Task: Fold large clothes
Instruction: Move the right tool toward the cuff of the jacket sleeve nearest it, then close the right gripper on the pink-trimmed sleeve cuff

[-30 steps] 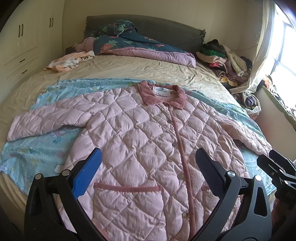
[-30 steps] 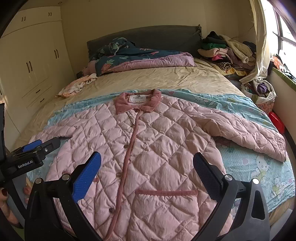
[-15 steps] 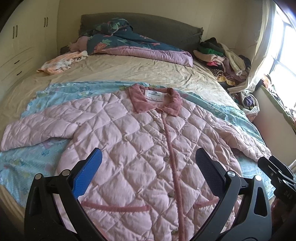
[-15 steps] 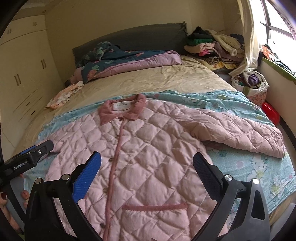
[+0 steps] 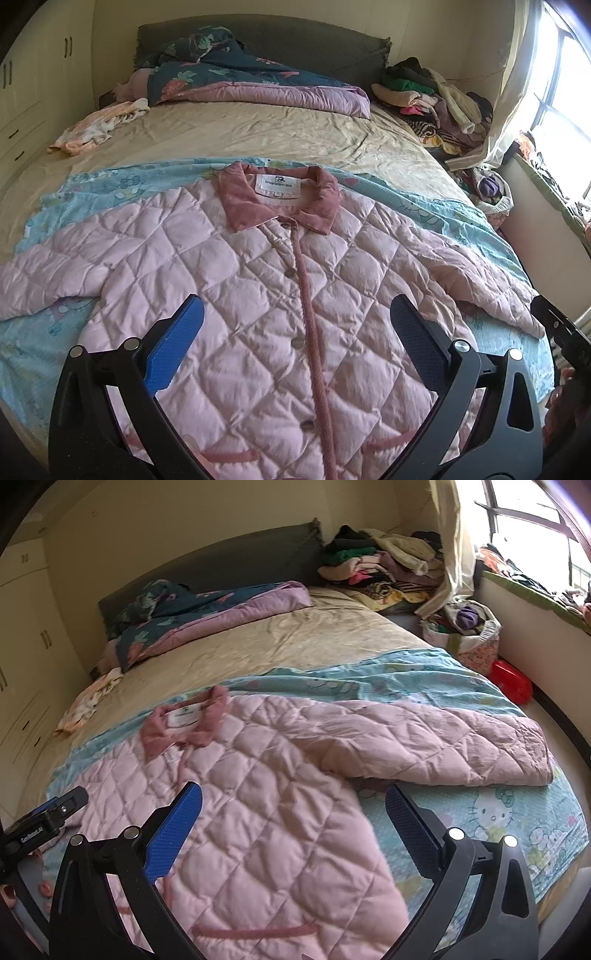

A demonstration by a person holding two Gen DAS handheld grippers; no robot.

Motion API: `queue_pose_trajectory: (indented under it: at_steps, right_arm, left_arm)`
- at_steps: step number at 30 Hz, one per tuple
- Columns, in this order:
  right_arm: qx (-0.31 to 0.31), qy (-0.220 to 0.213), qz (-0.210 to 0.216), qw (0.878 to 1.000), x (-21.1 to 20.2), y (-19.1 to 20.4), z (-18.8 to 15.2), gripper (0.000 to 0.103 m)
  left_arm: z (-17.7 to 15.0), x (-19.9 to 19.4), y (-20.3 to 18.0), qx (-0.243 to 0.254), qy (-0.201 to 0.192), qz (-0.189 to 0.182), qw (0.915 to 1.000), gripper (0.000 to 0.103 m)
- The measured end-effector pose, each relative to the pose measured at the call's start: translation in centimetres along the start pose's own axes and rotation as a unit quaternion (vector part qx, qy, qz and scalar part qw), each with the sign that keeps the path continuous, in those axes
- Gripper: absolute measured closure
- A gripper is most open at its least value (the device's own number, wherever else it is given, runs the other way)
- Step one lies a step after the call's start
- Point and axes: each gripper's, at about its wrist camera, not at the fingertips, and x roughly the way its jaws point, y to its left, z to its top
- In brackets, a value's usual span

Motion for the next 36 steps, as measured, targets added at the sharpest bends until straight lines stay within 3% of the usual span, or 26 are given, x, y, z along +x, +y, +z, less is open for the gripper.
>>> queue_pose_trajectory:
  at_steps: [20,31,36]
  right_arm:
    - [0.098,0.020,-0.064,0.993,5.8,-10.1,0.5,0.004]
    - [0.171,0.032,-0.105,0.979,8.1,-17.3,-0.4,0.004]
    - [0.220,0.033,-0.122,0.967,8.8,-21.3,-1.1,0.004]
  left_arm:
    - [0.7,6.5,-3.3,0.018,0.033,-0.005,0.9993,0.008]
    - [0.5,10.3,-7.1,0.057,0.056,-0.008,0.9967,0.008]
    - [0.6,11.4,-8.9,0.075,0.056,-0.033,0.9951,0.008]
